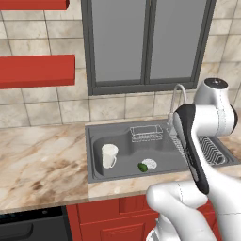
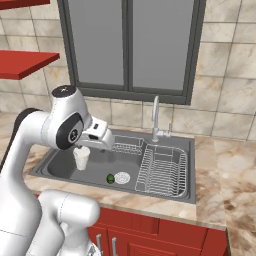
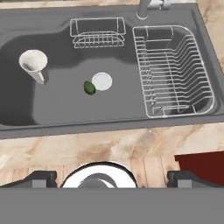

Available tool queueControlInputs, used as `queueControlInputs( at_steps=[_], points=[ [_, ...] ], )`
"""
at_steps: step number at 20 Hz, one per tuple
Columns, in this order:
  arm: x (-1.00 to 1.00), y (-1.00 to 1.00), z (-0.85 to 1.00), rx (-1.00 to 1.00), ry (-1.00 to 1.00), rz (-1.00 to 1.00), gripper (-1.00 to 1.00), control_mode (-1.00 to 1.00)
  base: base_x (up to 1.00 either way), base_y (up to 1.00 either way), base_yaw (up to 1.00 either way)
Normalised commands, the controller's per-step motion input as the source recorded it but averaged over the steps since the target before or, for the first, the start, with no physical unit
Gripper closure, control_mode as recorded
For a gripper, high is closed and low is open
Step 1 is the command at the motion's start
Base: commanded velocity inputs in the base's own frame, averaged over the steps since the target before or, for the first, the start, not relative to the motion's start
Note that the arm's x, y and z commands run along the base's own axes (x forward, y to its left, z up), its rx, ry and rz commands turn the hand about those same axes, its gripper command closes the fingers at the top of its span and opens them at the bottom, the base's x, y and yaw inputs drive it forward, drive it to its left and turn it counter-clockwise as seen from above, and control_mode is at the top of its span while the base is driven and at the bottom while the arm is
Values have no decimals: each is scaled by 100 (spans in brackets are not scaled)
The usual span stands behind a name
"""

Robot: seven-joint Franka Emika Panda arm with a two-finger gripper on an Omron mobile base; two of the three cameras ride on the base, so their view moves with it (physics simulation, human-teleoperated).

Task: Pick the jug and glass cup and place them in the sink. Then turn on the water.

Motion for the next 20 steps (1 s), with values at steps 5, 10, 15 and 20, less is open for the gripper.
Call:
queueControlInputs(
  at_steps=[5,10,15,20],
  points=[
    [0,22,12,0,7,9,-100,-100,0,0,0],
    [0,21,2,0,5,5,-100,-100,0,0,0],
    [-1,1,0,0,1,1,-100,-100,0,0,0],
    [0,0,0,0,0,0,-100,-100,0,0,0]
  ],
)
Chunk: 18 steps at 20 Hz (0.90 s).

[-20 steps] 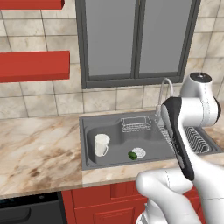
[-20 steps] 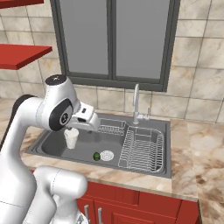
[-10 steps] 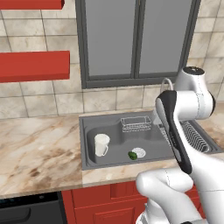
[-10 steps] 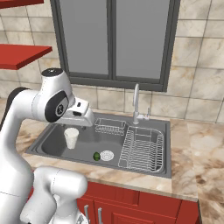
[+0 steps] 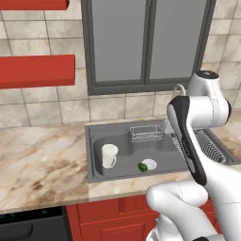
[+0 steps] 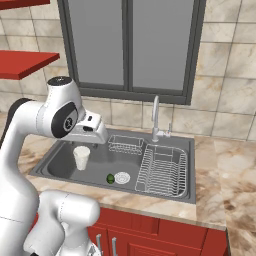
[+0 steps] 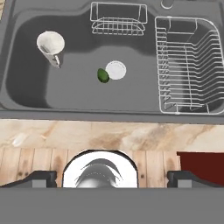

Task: Pick the jug and glass cup and place them in the sink. Then turn on the water.

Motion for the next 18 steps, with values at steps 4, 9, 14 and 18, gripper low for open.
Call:
queueControlInputs(
  at_steps=[4,9,14,18],
  points=[
    [0,0,0,0,0,0,-100,100,0,0,0],
    [0,0,0,0,0,0,-100,100,-72,0,0],
    [0,0,0,0,0,0,-100,100,-100,16,11],
    [0,0,0,0,0,0,-100,100,-67,67,39]
  ],
)
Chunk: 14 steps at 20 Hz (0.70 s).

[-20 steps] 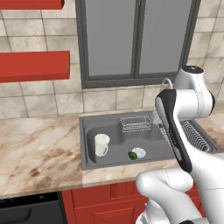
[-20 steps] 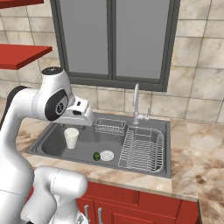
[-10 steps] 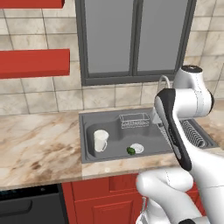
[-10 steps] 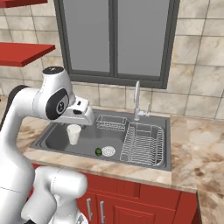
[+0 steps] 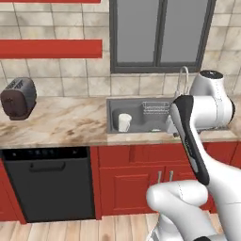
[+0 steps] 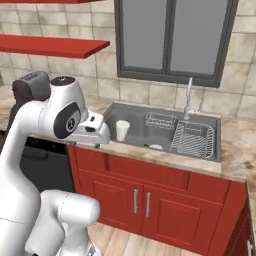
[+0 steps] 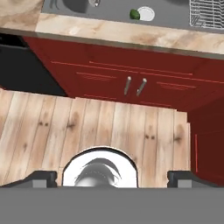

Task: Pick the jug and glass cup and place them in the sink. Then turn on the water.

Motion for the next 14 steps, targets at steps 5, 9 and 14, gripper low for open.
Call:
queueControlInputs(
  at_steps=[5,9,14],
  points=[
    [0,0,0,0,0,0,-100,100,-27,78,65],
    [0,0,0,0,0,0,-100,100,-19,80,71],
    [0,0,0,0,0,0,-100,100,-21,75,71]
  ],
)
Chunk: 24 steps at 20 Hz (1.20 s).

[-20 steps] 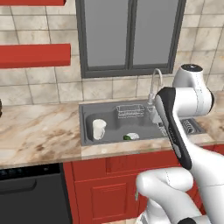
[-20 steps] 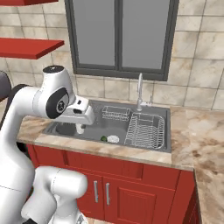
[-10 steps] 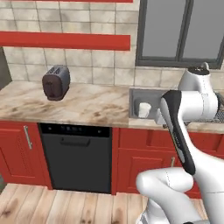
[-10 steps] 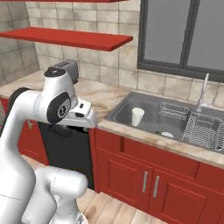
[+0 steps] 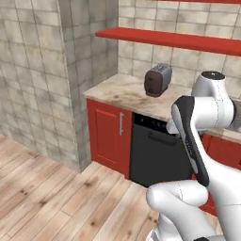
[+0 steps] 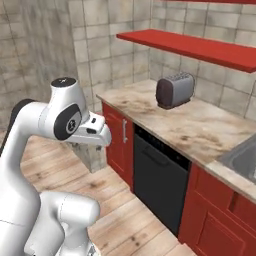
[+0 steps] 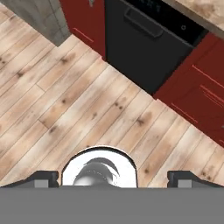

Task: Pick the jug and glass cup and place them in the sink. Then turn on the water.

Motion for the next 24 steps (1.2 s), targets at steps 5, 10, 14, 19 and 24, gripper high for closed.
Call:
queueControlInputs(
  at_steps=[5,10,14,19,24],
  points=[
    [0,0,0,0,0,0,-100,100,-34,84,69],
    [0,0,0,0,0,0,-100,100,-31,86,68],
    [0,0,0,0,0,0,-100,100,-33,83,67],
    [0,0,0,0,0,0,-100,100,-24,87,58],
    [0,0,0,0,0,0,-100,100,-11,81,27]
  ],
)
